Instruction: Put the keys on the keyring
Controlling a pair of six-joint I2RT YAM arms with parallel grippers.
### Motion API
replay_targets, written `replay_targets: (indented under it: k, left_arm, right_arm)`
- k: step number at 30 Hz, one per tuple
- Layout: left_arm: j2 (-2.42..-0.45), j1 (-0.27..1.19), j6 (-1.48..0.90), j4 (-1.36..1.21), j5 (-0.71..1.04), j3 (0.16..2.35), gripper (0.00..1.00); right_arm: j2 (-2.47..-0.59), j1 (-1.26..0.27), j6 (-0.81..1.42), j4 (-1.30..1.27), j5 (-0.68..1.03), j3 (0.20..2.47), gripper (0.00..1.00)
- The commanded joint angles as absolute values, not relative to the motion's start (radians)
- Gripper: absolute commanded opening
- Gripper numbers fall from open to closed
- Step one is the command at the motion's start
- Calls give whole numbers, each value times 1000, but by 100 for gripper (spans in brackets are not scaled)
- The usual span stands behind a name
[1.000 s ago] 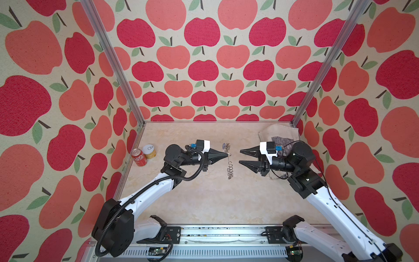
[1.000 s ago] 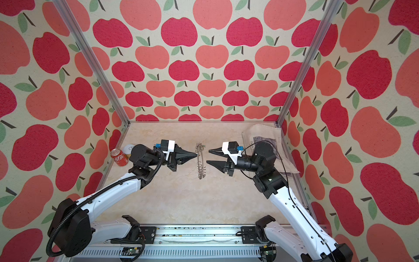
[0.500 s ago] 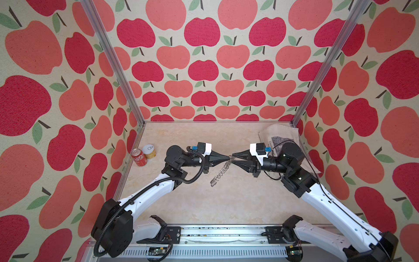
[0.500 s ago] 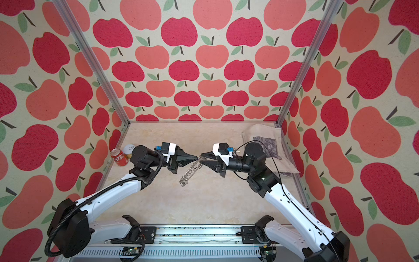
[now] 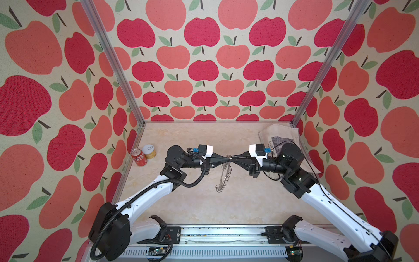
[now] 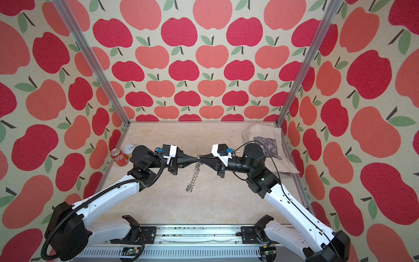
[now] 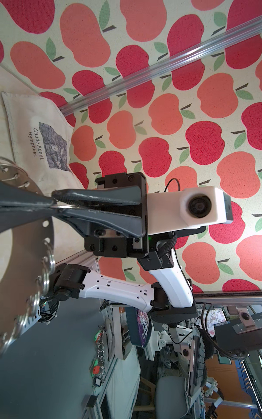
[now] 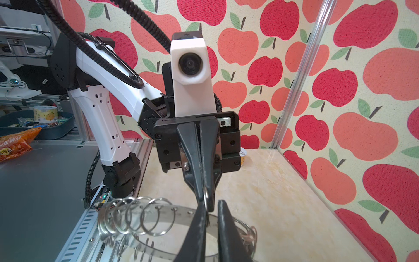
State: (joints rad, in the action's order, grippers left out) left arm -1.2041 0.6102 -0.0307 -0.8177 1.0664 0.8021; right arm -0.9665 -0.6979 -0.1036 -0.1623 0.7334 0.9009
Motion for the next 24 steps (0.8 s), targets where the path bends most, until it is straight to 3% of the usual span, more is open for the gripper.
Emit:
replay_targets:
  k: [1,8,14,15,20,24]
  left_arm:
    - [-1179,626,4,-814,1069,811,0]
    - [-1177,629,26,-784,1057,813,0]
    - [-1151,629,62,-724,1019,807,0]
    - [-1144,630,73,-707,1008,806,2]
    - [-1093,631,147,-558,935,802,32]
    - [-1013,635,215,-400,855,816,43]
  right_arm:
    - [-955,-710,-114,-157,723,939,10]
    - [-953,-719,-127,-132,722,952,0]
    - [-944,-721,-170,-33,694,988,0]
    - [-942,-721,-182,-4,690,999,0]
    - [-949,-722,-261,212,651,1094,0]
    - [-979,-722,-312,398,643,1184,0]
